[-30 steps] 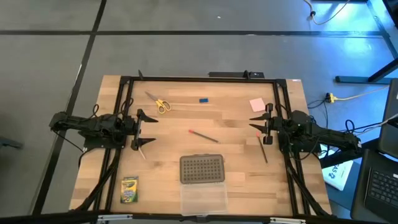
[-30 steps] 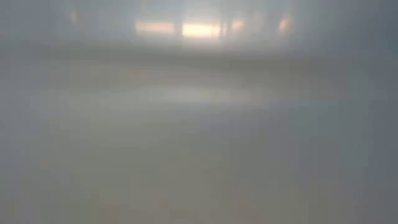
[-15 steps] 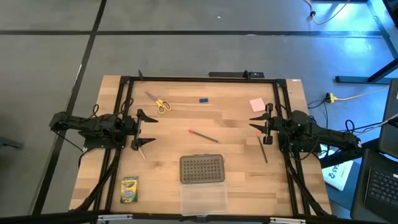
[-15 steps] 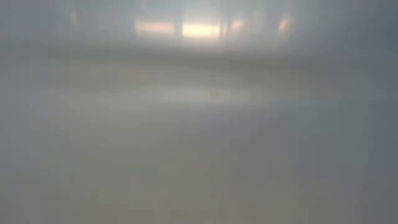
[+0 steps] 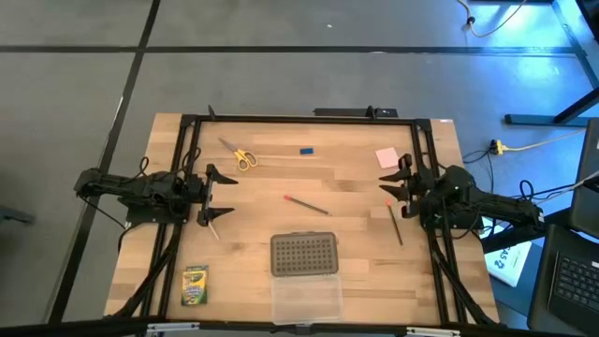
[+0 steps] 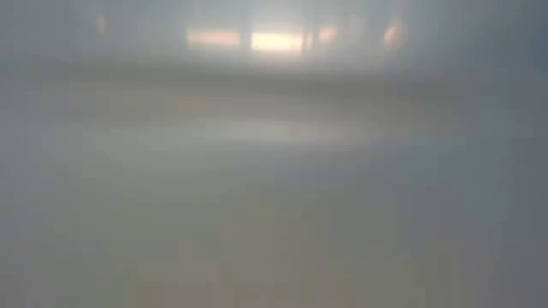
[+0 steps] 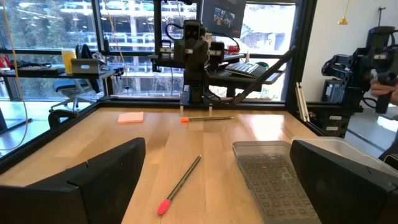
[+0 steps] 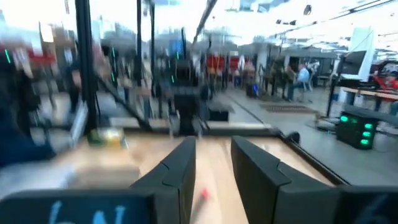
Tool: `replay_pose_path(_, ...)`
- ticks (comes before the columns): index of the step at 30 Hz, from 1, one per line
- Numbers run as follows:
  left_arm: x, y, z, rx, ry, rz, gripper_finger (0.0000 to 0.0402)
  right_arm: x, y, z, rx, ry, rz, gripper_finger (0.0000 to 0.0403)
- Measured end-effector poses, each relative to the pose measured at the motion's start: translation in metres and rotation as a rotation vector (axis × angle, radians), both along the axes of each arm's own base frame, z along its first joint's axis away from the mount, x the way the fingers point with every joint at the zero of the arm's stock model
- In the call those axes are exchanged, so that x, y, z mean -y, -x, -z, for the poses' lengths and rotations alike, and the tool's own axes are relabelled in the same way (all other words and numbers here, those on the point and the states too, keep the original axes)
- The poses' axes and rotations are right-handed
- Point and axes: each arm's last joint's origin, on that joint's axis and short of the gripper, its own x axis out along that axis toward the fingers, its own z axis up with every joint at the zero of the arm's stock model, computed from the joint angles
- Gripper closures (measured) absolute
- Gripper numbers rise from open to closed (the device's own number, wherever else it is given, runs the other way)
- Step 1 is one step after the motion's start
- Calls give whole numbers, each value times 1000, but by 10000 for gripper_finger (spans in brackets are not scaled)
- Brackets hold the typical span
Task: Pack school essentials
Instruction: Put the orange and black pencil into the supply box
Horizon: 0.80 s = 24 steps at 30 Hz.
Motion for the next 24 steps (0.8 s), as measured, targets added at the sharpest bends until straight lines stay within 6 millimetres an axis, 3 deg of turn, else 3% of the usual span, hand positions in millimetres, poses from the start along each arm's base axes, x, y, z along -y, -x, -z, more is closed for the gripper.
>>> replay_pose_path(7, 0, 0, 0, 0, 0, 0, 5, -3, 11, -39, 89, 12, -3, 391)
replay_pose_path(16, 0, 0, 0, 0, 0, -1, 5, -7, 34, -115, -82, -26, 32, 400)
replay_pose_path(24, 0, 0, 0, 0, 0, 0, 5, 0, 8, -160, -408, -100, 67, 401)
